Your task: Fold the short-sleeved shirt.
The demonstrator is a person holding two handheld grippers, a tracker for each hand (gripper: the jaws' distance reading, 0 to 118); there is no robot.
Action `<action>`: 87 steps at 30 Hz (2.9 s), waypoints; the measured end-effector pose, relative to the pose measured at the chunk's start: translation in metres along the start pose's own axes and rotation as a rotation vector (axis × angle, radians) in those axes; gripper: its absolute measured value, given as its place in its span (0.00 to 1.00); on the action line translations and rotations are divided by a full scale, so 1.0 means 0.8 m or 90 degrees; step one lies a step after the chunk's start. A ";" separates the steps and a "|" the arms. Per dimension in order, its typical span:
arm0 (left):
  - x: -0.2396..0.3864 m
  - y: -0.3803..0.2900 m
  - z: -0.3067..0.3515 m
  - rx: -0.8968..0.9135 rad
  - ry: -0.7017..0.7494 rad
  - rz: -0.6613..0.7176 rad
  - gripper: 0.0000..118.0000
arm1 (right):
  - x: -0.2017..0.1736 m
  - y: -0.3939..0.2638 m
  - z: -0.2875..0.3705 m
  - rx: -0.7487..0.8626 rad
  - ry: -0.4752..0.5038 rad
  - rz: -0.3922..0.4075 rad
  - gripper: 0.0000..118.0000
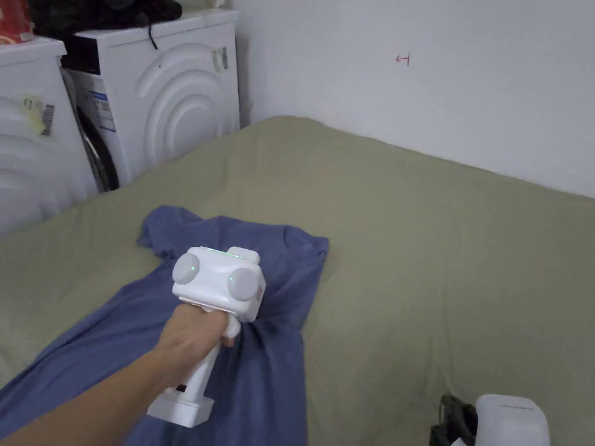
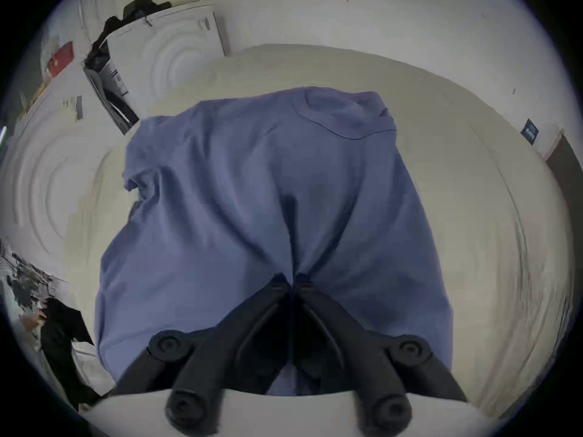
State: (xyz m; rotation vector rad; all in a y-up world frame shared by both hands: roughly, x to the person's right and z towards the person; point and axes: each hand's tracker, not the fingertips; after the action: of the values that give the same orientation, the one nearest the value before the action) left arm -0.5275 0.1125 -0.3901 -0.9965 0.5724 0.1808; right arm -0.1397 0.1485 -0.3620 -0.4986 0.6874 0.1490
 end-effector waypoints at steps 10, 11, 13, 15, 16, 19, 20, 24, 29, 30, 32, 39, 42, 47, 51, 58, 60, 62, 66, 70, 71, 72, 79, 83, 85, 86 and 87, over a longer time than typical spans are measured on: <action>0.170 0.025 0.202 0.098 -0.179 -0.079 0.00 | 0.122 -0.006 0.146 0.061 -0.141 -0.074 0.00; 0.194 0.023 0.207 0.110 -0.198 -0.094 0.00 | 0.134 -0.008 0.162 0.064 -0.156 -0.074 0.00; 0.251 0.024 0.234 0.126 -0.238 -0.129 0.00 | 0.157 -0.016 0.194 0.071 -0.185 -0.078 0.00; 0.314 0.012 0.265 0.146 -0.294 -0.154 0.00 | 0.181 -0.026 0.222 0.075 -0.218 -0.086 0.00; 0.342 0.011 0.276 0.149 -0.314 -0.165 0.00 | 0.191 -0.030 0.233 0.070 -0.228 -0.087 0.00; 0.435 -0.003 0.306 0.154 -0.389 -0.205 0.00 | 0.224 -0.046 0.267 0.070 -0.289 -0.098 0.00; 0.466 -0.009 0.312 0.149 -0.417 -0.215 0.00 | 0.235 -0.052 0.276 0.067 -0.302 -0.112 0.00; 0.573 -0.032 0.302 0.108 -0.497 -0.261 0.00 | 0.274 -0.072 0.297 0.048 -0.345 -0.139 0.00; 0.654 -0.083 0.256 0.050 -0.532 -0.314 0.00 | 0.308 -0.093 0.297 0.028 -0.378 -0.151 0.00; 0.665 -0.092 0.236 0.033 -0.520 -0.321 0.00 | 0.314 -0.097 0.294 0.022 -0.382 -0.154 0.00; 0.682 -0.114 0.206 -0.010 -0.517 -0.325 0.00 | 0.326 -0.106 0.287 0.013 -0.386 -0.161 0.00; 0.706 -0.145 0.150 -0.027 -0.450 -0.357 0.00 | 0.348 -0.127 0.262 -0.016 -0.386 -0.178 0.00; 0.700 -0.142 0.151 -0.020 -0.460 -0.354 0.26 | 0.351 -0.130 0.258 -0.019 -0.384 -0.181 0.00; 0.660 -0.138 0.181 0.058 -0.476 -0.318 0.93 | 0.345 -0.128 0.262 -0.013 -0.382 -0.185 0.00; 0.584 -0.134 0.222 0.133 -0.456 -0.295 0.79 | 0.335 -0.123 0.267 -0.003 -0.378 -0.177 0.00; 0.398 -0.155 0.300 0.233 -0.383 -0.208 0.00 | 0.300 -0.110 0.278 0.035 -0.359 -0.157 0.00; 0.338 -0.175 0.317 0.251 -0.366 -0.162 0.00 | 0.286 -0.106 0.282 0.044 -0.344 -0.149 0.00; 0.291 -0.197 0.330 0.267 -0.326 -0.137 0.00 | 0.273 -0.103 0.285 0.056 -0.336 -0.143 0.00; 0.217 -0.232 0.339 0.291 -0.253 -0.105 0.00 | 0.252 -0.100 0.286 0.066 -0.315 -0.139 0.00; 0.184 -0.252 0.346 0.294 -0.231 -0.071 0.00 | 0.237 -0.099 0.281 0.063 -0.299 -0.129 0.00; 0.177 -0.251 0.337 0.290 -0.232 -0.061 0.00 | 0.234 -0.099 0.279 0.062 -0.294 -0.130 0.00; 0.173 -0.249 0.334 0.284 -0.232 -0.057 0.00 | 0.231 -0.099 0.277 0.061 -0.295 -0.128 0.00; 0.187 -0.208 0.282 0.234 -0.238 -0.066 0.00 | 0.230 -0.093 0.262 0.050 -0.286 -0.113 0.00; 0.216 -0.164 0.222 0.159 -0.265 -0.075 0.00 | 0.240 -0.091 0.247 0.037 -0.284 -0.115 0.00; 0.234 -0.140 0.186 0.120 -0.262 -0.085 0.00 | 0.247 -0.093 0.236 0.025 -0.282 -0.118 0.00; 0.244 -0.128 0.167 0.093 -0.256 -0.092 0.00 | 0.250 -0.094 0.230 0.018 -0.284 -0.116 0.00; 0.257 -0.121 0.153 0.074 -0.256 -0.106 0.00 | 0.253 -0.095 0.225 0.014 -0.285 -0.112 0.00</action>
State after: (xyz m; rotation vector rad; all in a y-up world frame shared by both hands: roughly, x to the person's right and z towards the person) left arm -0.2713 0.1393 -0.3776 -0.8592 0.1306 0.1918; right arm 0.1408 0.1641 -0.3431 -0.4810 0.2060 0.0829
